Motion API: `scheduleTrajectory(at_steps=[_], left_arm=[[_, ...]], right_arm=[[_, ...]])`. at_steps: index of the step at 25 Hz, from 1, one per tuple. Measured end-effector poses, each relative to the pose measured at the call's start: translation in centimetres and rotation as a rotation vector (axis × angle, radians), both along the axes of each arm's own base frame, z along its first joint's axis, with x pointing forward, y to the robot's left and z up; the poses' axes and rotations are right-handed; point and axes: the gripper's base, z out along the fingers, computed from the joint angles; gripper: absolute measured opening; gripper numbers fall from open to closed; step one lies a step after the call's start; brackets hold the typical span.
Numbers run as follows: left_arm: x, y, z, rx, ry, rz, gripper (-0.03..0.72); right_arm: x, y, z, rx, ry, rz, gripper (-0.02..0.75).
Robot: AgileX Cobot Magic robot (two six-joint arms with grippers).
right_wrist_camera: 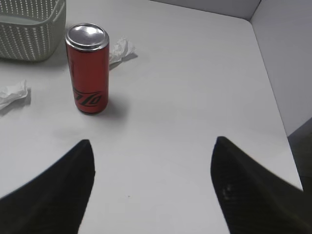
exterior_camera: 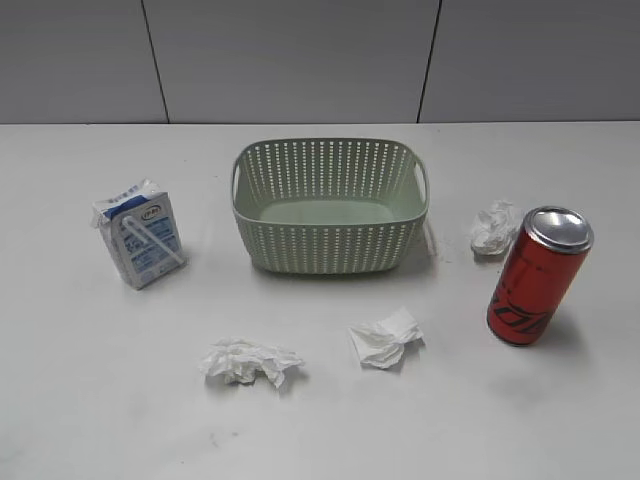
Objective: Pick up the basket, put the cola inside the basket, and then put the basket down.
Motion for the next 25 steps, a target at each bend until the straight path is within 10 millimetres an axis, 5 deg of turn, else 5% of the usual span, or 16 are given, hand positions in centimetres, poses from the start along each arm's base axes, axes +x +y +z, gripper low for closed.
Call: scheduleTrajectory(at_steps=[25], left_arm=[[0.01,0.05,0.0,0.005,-0.001,0.003,0.584]], right_arm=[[0.0,0.0,0.0,0.0,0.0,0.0,0.563]])
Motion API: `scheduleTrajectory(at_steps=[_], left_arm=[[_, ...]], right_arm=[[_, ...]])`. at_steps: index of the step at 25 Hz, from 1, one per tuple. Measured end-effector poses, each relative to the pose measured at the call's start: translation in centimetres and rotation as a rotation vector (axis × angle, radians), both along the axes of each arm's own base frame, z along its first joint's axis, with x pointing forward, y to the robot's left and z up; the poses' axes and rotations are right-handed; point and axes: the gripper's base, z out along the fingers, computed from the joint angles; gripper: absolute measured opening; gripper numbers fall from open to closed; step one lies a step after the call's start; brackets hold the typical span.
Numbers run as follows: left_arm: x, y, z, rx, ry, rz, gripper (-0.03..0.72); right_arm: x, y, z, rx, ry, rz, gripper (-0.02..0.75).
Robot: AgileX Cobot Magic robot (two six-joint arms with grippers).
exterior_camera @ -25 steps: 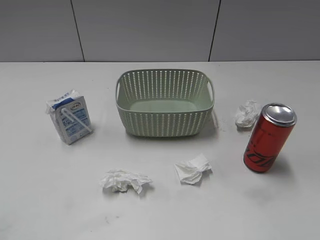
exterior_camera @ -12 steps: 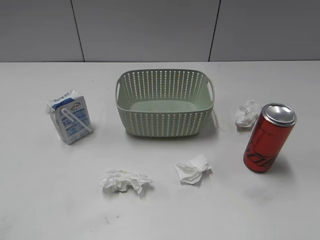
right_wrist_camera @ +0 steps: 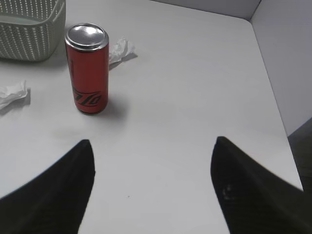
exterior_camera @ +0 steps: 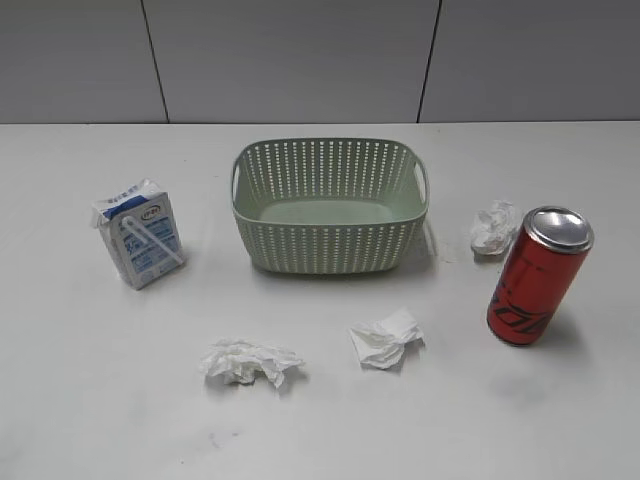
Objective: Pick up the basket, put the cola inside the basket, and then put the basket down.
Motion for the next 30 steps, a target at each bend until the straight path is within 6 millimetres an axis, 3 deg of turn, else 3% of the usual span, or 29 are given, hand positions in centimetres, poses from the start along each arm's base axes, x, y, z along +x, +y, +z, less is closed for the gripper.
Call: scheduleTrajectory(at_steps=[7,14,23,30], left_arm=[[0.2,0.1,0.9,0.015,-0.081,0.009,0.584],[3.2,-0.3,3.4,0.04,-0.177,-0.002,0.584],[10.7,-1.9,7.3,0.004,-0.096,-0.038,0.584],[19.0,-3.8,9.4,-0.049,0.137,-0.071,0.584]], right_arm=[[0.0,0.0,0.0,-0.001,0.0,-0.001,0.563],[0.0,0.0,0.0,-0.001,0.0,-0.001,0.563],[0.0,0.0,0.0,-0.001,0.0,-0.001,0.563],[0.0,0.0,0.0,0.0,0.0,-0.001,0.563]])
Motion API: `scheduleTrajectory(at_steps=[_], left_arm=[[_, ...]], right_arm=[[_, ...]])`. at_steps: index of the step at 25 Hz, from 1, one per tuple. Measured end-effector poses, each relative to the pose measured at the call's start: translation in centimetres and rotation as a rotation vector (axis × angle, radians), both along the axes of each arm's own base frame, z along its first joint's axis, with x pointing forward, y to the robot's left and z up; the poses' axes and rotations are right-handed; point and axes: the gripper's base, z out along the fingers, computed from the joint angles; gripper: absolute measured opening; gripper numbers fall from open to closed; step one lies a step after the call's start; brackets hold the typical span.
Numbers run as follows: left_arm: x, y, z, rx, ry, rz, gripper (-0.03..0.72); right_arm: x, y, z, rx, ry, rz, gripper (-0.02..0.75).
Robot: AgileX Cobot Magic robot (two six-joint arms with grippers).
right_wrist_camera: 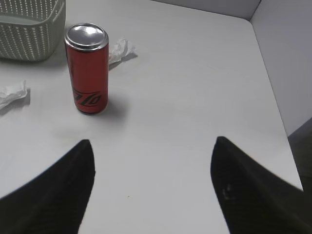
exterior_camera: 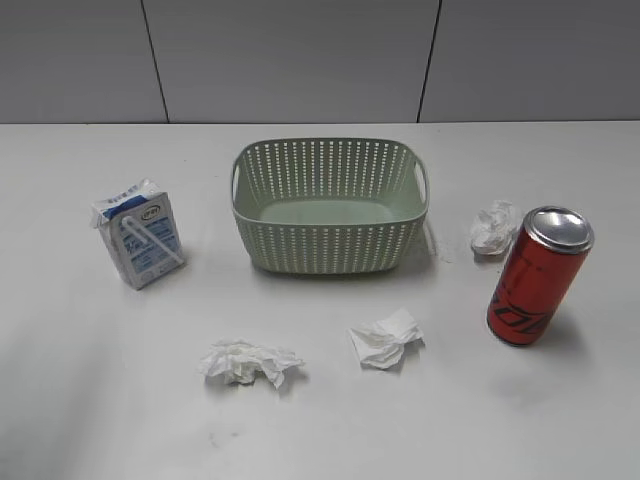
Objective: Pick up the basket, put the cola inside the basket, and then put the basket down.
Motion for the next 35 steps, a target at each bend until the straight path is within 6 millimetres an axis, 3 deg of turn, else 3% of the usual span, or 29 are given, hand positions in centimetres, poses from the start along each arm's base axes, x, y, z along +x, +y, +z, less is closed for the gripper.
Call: scheduleTrajectory(at_steps=[7,13,21,25,35], left_arm=[[7.9,-3.2,-0.3,-0.055,0.242,-0.086,0.584],[12.5,-8.5,-2.3,-0.026,0.402,-0.2,0.584],[16.1,-15.5,-6.1,0.002,0.593,-0.229,0.584],[17.8,-18.0,-7.6,0.001,0.64,-0.224,0.584],[21.0,-20.7,-13.7,0.033,0.775,-0.16,0.584]], right_arm=[[0.0,0.0,0.0,0.0,0.0,0.0,0.563],[0.0,0.0,0.0,0.0,0.0,0.0,0.563],[0.0,0.0,0.0,0.0,0.0,0.0,0.563],[0.0,0.0,0.0,0.0,0.0,0.0,0.563],[0.0,0.0,0.0,0.0,0.0,0.0,0.563]])
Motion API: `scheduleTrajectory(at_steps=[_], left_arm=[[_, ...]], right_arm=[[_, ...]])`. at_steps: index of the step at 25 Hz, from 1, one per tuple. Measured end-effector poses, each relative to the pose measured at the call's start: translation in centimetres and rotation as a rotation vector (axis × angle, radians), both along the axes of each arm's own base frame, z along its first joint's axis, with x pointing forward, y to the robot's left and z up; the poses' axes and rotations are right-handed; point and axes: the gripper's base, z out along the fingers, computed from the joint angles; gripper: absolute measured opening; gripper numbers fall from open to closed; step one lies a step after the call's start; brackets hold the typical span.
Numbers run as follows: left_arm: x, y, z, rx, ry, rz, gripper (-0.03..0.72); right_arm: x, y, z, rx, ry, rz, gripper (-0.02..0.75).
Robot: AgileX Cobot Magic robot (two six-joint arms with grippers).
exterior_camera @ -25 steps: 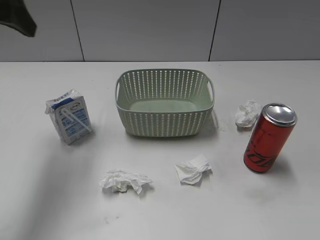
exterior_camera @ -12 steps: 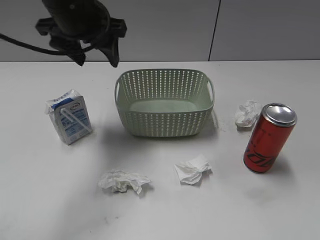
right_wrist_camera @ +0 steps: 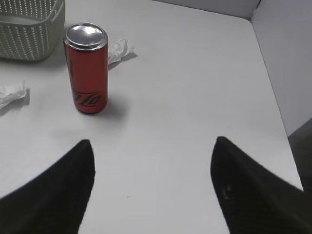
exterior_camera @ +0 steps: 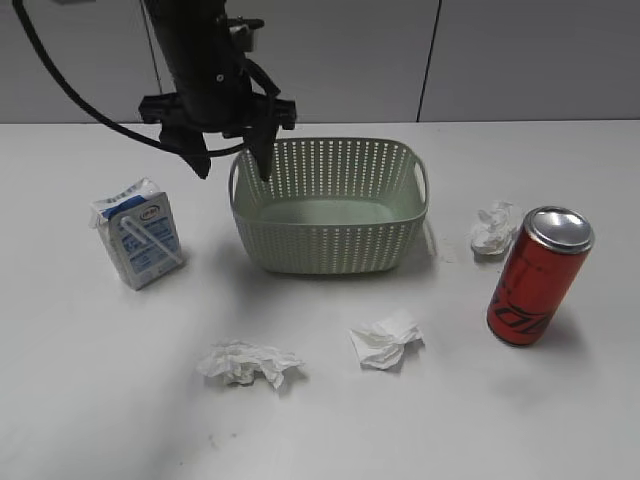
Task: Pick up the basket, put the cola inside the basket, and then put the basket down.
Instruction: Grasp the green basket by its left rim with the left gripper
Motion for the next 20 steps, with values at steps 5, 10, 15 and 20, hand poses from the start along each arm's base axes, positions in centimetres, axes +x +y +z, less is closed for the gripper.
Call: scheduleTrajectory(at_steps=[5,10,15,20], left_arm=[[0.6,-0.2,-2.3,0.035,0.029,0.007,0.584],[1.2,-0.4,-4.4,0.054,0.036,0.041,0.584],[1.8,-0.7,-4.8,0.023,-0.003,0.085,0.582],[1.9,-0.7,-4.8,0.014,-0.008,0.111,0.515]], right_arm=[[0.0,0.0,0.0,0.0,0.0,0.0,0.563],[0.0,0.0,0.0,0.0,0.0,0.0,0.563],[0.0,0.0,0.0,-0.001,0.0,-0.001,0.563],[0.0,0.0,0.0,-0.002,0.0,-0.001,0.563]])
